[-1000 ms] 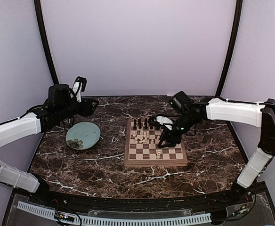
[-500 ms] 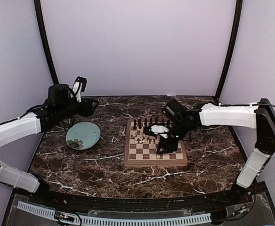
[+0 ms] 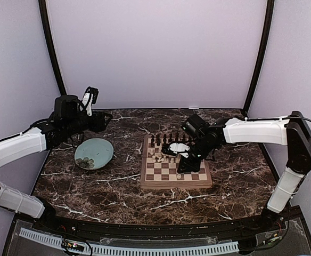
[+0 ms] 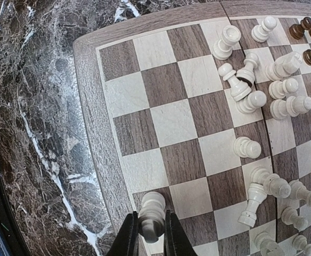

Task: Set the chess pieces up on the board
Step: Move the king to d1.

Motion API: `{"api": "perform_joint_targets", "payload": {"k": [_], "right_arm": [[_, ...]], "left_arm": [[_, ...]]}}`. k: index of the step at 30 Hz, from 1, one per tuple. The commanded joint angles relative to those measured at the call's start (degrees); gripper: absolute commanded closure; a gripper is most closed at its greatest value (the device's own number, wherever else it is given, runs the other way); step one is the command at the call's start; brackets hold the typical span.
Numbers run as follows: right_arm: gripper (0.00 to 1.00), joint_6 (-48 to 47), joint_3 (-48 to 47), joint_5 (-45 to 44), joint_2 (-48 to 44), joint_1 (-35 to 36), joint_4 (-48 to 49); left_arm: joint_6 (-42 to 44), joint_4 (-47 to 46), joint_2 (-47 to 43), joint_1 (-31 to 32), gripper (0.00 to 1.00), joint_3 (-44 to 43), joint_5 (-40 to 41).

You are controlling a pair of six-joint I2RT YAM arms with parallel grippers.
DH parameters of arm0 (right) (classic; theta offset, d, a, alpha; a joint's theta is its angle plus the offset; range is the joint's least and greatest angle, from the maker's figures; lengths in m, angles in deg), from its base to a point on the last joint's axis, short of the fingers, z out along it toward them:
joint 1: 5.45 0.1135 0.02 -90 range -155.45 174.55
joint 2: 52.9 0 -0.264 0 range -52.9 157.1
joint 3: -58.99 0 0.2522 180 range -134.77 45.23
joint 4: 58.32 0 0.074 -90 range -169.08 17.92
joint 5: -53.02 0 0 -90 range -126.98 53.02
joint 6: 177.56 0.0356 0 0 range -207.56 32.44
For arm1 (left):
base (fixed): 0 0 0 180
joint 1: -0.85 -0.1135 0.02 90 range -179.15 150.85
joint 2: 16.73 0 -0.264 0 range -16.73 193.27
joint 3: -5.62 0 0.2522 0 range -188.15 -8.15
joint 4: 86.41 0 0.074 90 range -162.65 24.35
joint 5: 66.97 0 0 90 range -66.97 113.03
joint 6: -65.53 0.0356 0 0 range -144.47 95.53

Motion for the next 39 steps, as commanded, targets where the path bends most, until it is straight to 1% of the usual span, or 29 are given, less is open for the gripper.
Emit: {"api": "perform_joint_targets", "payload": {"k": [1,13,18,21,25,28,30,34,39], "right_arm": [[0.96,-0.36,-0.95,-0.30,0.55,1.49,0.57],[0.97,0.23,-4.54,-1.76,3.79,3.42,0.37],[0.94,0.51,-4.95,-1.86,4.22,3.64,0.38],[0.87,0.56,-4.76,-1.88,3.97,3.77,0.26],[0.73,0.90,-5.11,-1.30,3.40,3.77,-0.17],[0.64,1.88,-8.32,-0.01,2.54,3.62,-2.87],[0.61,2.26,-11.48,0.78,1.44,3.03,-4.67],[0.61,2.87,-15.99,0.93,0.37,-0.60,-6.36],[0.70,3.19,-11.51,-0.59,-0.50,-7.70,-3.58]], "left_arm": [[0.43,-0.13,-1.68,-0.37,0.43,-0.87,-0.76],[0.34,-0.13,-1.72,-0.46,0.43,-0.87,-1.04],[0.34,-0.12,-1.82,-0.46,0.43,-0.96,-1.12],[0.34,-0.06,-1.85,-0.46,0.43,-0.96,-1.17],[0.42,-0.05,-1.85,-0.46,0.43,-0.96,-1.25],[0.51,-0.04,-1.73,-0.46,0.43,-0.96,-1.37],[0.52,0.00,-1.59,-0.47,0.43,-1.03,-1.62],[0.58,0.48,-0.78,-0.46,0.43,-1.49,-2.46],[0.60,0.52,-0.94,-0.47,0.43,-1.44,-2.59]]}}
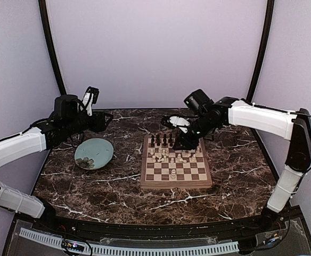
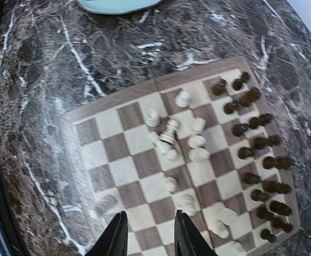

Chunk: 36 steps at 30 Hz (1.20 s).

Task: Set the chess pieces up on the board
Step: Pick up the knight from the chessboard.

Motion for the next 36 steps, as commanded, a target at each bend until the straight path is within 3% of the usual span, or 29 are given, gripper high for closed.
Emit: {"api": "perform_joint_targets", "payload": {"k": [1,11,21,27,36], "right_arm": [[0.72,0.61,4.43,-1.77,-2.02,-5.67,1.54],[0.79,2.30,13.87,-7.00,-2.55,-10.26,7.26],[0.74,2.97,13.09,-7.01,0.61,-10.34,7.06],[0.65,3.00,13.46,-6.39,1.56,-10.33,6.32],[0.73,3.39,13.35,-7.24,2.59,-10.28,6.22]], "left_arm": [[0.61,0.23,-0.88,-0.36,0.43,-1.18,-0.91],[0.44,0.29,-0.36,-0.43,0.43,-1.43,-1.73],[0.43,0.42,-0.52,-0.37,0.43,-1.43,-1.83],[0.52,0.47,-0.60,-0.36,0.43,-1.45,-2.03],[0.52,0.60,-0.63,-0.42,0.43,-1.57,-2.16]]}}
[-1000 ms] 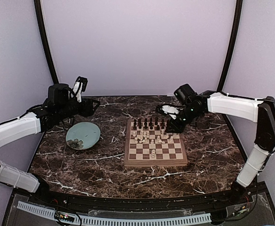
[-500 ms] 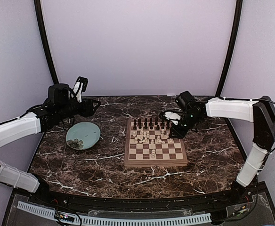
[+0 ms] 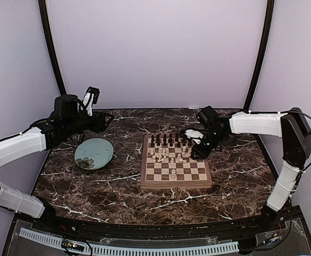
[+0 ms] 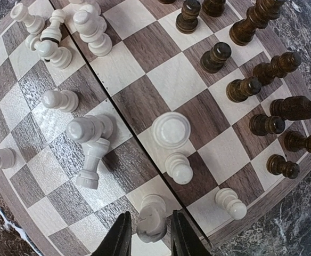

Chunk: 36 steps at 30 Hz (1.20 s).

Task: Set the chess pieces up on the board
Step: Pick up the knight from the chessboard, then place the knight at g1.

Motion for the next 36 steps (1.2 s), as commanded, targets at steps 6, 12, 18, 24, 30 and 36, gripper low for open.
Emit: {"api": "perform_joint_targets", "payload": {"k": [6,12,18,24,30,36], "right_arm": [[0.80,0.40,-0.16,0.11,0.65,-0.38,-0.05],[0.87,0.00,0.63,-0.31,-3.73,-0.38,-0.42],[0.88,-2.03,3.34,4.31,-9.43,-0.17,-2.67],[0.88,-4.76,8.52,6.54,-12.32,2.01,-3.24],[0.88,-7.42,11.51,4.01,-13.55,6.43,-2.78],[0.88,-7.41,12.05,2.51,-12.61,7.65,-1.59]], "left_arm": [[0.50,0.53,-0.80,-0.39,0.43,-1.57,-0.66],[0.52,0.59,-0.67,-0.37,0.43,-1.65,-0.66],[0.60,0.62,-0.69,-0.44,0.43,-1.67,-0.68],[0.61,0.63,-0.79,-0.44,0.43,-1.73,-0.52],[0.69,0.68,-0.78,-0.44,0.43,-1.67,-0.30],[0.61,0.60,-0.91,-0.44,0.43,-1.48,-0.02]]}}
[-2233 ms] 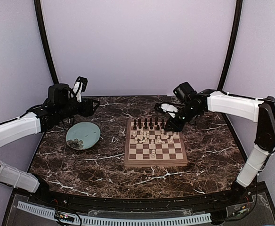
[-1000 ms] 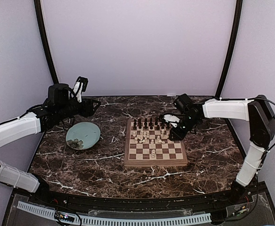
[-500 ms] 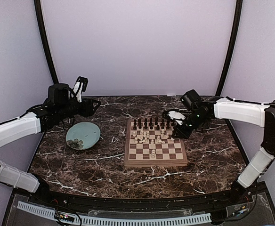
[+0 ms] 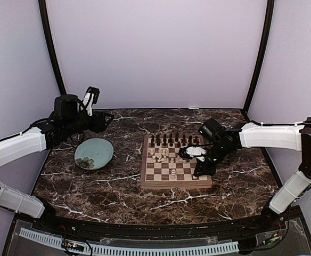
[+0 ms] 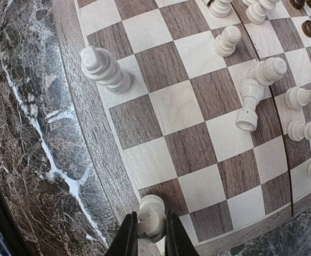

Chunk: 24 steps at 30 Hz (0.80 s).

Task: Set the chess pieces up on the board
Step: Place the knight at g1.

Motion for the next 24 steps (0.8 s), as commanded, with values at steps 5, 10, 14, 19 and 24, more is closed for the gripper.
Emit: {"api": "perform_joint_targets", "payload": {"k": [5,10,14,19,24], "right_arm": [[0.87,-1.20,-0.21,-2.13,0.13,0.92,1.31],[0.87,-1.38,-0.11,-2.38,0.46,1.31,1.28],[0.84,-1.29,0.06,-2.75,0.69,1.48,1.50],[0.83,-1.31,0.08,-2.85,1.08,1.50,1.73],[0.83,-1.22,-0.23,-2.10,1.31,1.59,1.59]], "left_arm": [[0.67,0.59,-0.89,-0.44,0.43,-1.51,-0.04],[0.85,0.66,-0.73,-0.47,0.43,-1.63,0.00],[0.83,0.67,-0.56,-0.44,0.43,-1.73,-0.12],[0.82,0.84,-0.53,-0.53,0.43,-1.86,-0.24],[0.96,0.75,-0.86,-0.53,0.43,-1.78,-0.14]]}}
